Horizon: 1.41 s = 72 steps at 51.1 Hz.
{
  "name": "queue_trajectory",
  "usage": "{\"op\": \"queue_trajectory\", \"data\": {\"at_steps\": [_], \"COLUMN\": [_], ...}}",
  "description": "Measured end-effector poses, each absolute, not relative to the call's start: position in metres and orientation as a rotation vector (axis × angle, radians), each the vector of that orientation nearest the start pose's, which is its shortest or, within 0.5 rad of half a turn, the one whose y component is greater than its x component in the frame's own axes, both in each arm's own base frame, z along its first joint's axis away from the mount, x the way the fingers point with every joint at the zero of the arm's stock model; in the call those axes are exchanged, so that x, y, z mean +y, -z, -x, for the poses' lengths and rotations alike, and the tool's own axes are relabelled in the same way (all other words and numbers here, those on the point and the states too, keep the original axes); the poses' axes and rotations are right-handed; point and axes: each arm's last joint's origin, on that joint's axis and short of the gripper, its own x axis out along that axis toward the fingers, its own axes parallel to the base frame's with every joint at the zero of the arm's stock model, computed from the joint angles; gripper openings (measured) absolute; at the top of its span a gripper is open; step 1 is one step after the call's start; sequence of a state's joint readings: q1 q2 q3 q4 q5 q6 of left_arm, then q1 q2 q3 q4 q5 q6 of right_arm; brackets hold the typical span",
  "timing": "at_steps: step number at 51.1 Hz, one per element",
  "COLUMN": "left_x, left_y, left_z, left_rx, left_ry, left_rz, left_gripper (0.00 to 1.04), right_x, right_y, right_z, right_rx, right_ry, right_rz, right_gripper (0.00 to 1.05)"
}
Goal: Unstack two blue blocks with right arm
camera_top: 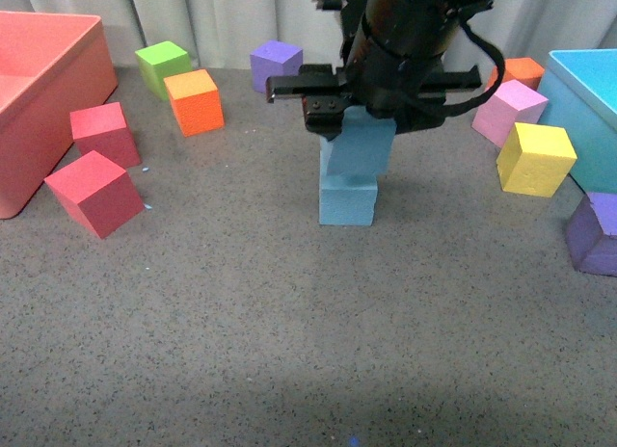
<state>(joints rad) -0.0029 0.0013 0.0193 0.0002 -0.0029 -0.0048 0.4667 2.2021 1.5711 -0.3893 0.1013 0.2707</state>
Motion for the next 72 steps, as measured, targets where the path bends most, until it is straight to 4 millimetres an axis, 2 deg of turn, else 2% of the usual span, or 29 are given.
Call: {"op": "queue_trajectory", "data": {"at_steps": [10,20,49,72], "left_x": [0.0,0.0,0.0,0.0], "left_y": [-0.17,-0.17,-0.17,-0.17], "left_z": [-0.097,-0.097,-0.097,-0.097], "left_rx": [-0.019,-0.018,-0.018,-0.018], "left_ry": [0.0,0.0,0.0,0.0], "left_rz": [0.005,0.005,0.005,0.005], "left_gripper": [0.98,0.98,0.98,0.98], "right_x": [0.182,0.161,0.162,0.149], "right_y": [-0.158,-0.144,-0.143,-0.133], "right_z": [-0.409,-0.405,-0.401,-0.395], "right_rx": [0.955,0.99,0.968,0.977], "right_ry": [-0.138,-0.089,-0.111,-0.1], "right_rz": [0.002,-0.007,-0.017,-0.033], "right_gripper": [0.47,0.47,0.47,0.46]}}
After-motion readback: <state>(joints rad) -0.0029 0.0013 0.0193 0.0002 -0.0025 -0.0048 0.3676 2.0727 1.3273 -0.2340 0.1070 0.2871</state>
